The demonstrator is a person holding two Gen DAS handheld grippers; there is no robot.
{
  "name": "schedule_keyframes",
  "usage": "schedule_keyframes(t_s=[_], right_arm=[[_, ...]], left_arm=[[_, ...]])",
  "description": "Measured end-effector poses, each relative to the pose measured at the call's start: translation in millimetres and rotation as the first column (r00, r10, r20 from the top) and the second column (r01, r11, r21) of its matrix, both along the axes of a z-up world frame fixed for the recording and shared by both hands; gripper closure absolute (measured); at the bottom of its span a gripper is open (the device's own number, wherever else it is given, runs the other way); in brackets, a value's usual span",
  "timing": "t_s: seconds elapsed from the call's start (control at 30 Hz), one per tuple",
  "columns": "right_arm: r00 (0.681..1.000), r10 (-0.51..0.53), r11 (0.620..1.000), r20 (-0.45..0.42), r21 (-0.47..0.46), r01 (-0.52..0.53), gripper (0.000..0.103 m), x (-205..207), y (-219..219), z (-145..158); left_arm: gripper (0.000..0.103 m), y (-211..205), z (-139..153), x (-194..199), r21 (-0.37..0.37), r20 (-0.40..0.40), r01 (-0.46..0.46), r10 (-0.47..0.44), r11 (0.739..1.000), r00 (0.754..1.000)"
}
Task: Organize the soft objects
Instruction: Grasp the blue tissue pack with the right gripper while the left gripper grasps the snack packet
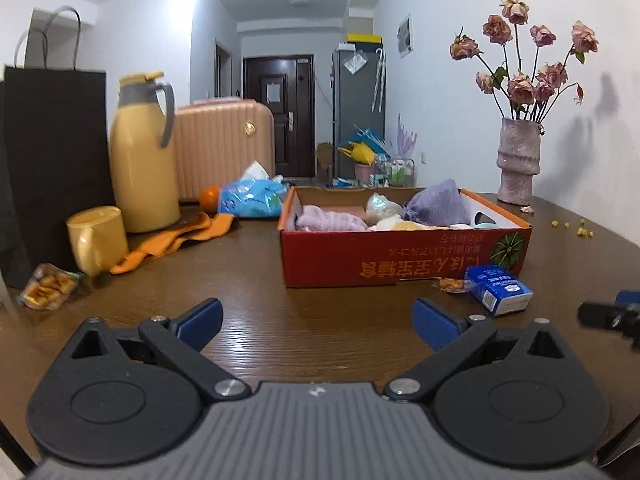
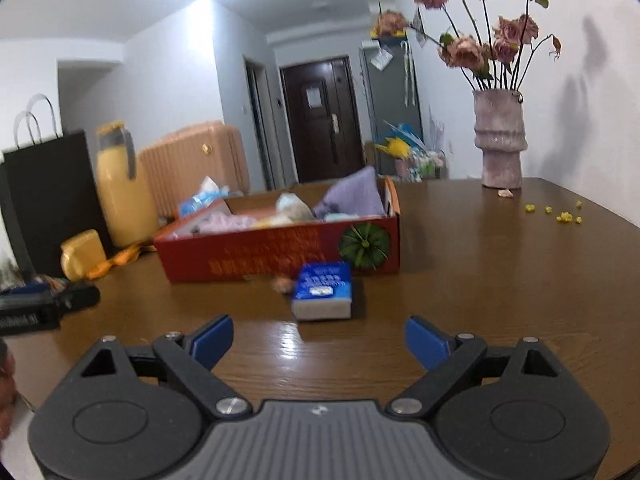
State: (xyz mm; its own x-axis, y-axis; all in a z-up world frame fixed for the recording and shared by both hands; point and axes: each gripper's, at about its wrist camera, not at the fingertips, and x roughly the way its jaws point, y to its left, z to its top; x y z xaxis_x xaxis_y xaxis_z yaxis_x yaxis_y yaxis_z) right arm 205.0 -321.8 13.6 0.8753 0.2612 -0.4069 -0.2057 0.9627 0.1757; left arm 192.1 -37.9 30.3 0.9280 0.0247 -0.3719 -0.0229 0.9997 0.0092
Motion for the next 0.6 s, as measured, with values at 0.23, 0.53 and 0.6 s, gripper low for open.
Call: schedule_keyframes(t_s=[0.23, 0.53, 0.6], right_arm=[[1.000, 0.018, 0.998, -0.025, -0.057, -0.019, 0.012, 38, 14, -4], [0.991, 0.035, 0.993, -0.132, -0.107, -0.049, 0.053, 119, 38, -18], [0.989, 0.036, 0.996, -0.141, -0.071, -0.046, 0.052, 121, 28, -20]], left_arm=[[0.000, -13, -11, 34, -0.030, -0.099, 0.040, -0.043, 0.999, 0.994], [0.000, -43, -9, 92, -0.079, -0.138, 0.088, -0.098, 0.993, 0.986], [0.000, -50, -11, 103, -0.090, -0.147, 0.102, -0.115, 0.991, 0.982]])
